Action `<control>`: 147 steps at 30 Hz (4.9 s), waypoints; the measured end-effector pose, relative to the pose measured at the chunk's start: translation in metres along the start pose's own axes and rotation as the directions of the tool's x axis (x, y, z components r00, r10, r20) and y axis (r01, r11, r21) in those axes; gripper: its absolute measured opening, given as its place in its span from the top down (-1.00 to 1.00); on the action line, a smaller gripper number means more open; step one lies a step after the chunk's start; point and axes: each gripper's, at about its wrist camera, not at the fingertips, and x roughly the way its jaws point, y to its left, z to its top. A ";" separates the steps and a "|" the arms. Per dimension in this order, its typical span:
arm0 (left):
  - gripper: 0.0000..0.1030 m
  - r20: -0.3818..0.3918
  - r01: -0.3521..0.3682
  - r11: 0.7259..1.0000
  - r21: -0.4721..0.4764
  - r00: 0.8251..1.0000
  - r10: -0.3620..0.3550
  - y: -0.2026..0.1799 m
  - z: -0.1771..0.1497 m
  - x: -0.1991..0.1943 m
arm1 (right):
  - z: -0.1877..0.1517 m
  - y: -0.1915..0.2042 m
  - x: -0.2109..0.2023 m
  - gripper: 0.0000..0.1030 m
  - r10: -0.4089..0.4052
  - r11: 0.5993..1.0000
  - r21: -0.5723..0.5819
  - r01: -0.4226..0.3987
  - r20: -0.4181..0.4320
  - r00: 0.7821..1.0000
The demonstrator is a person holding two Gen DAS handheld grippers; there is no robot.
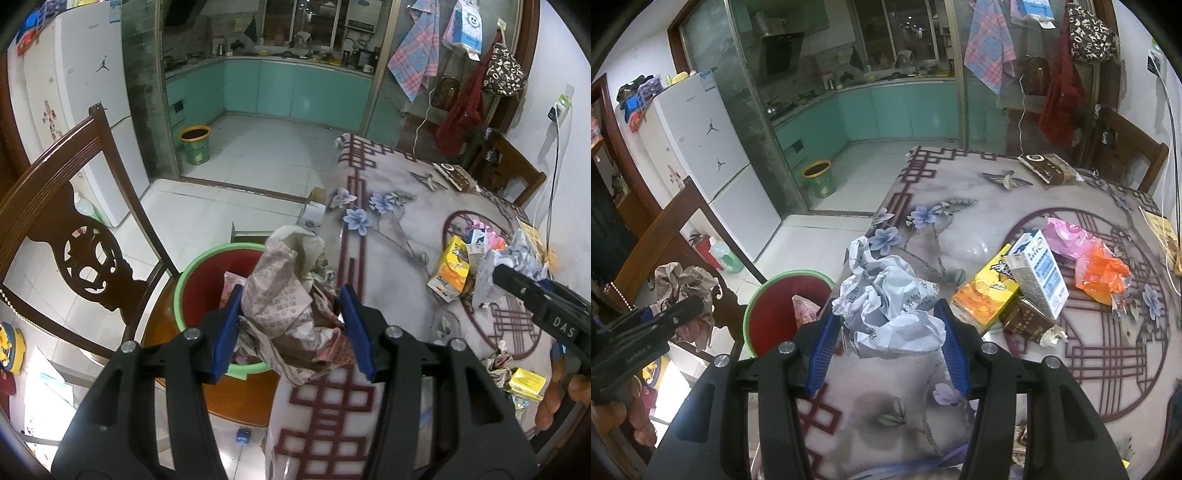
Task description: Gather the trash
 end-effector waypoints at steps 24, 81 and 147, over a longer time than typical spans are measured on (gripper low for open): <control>0.02 -0.071 -0.055 0.996 -0.071 0.996 0.050 0.069 0.009 0.038 | 0.011 0.043 0.040 -0.01 0.054 0.998 -0.014 -0.055 -0.071 0.996; -0.45 -0.104 -0.019 0.997 -0.076 0.994 0.011 0.035 0.003 0.041 | 0.007 0.026 0.027 -0.50 0.136 0.990 0.050 -0.134 -0.038 0.990; -0.30 -0.372 0.131 0.949 0.286 0.928 -0.015 -0.302 0.013 0.253 | -0.004 -0.296 0.059 -0.10 0.016 0.990 0.142 0.005 -0.150 0.989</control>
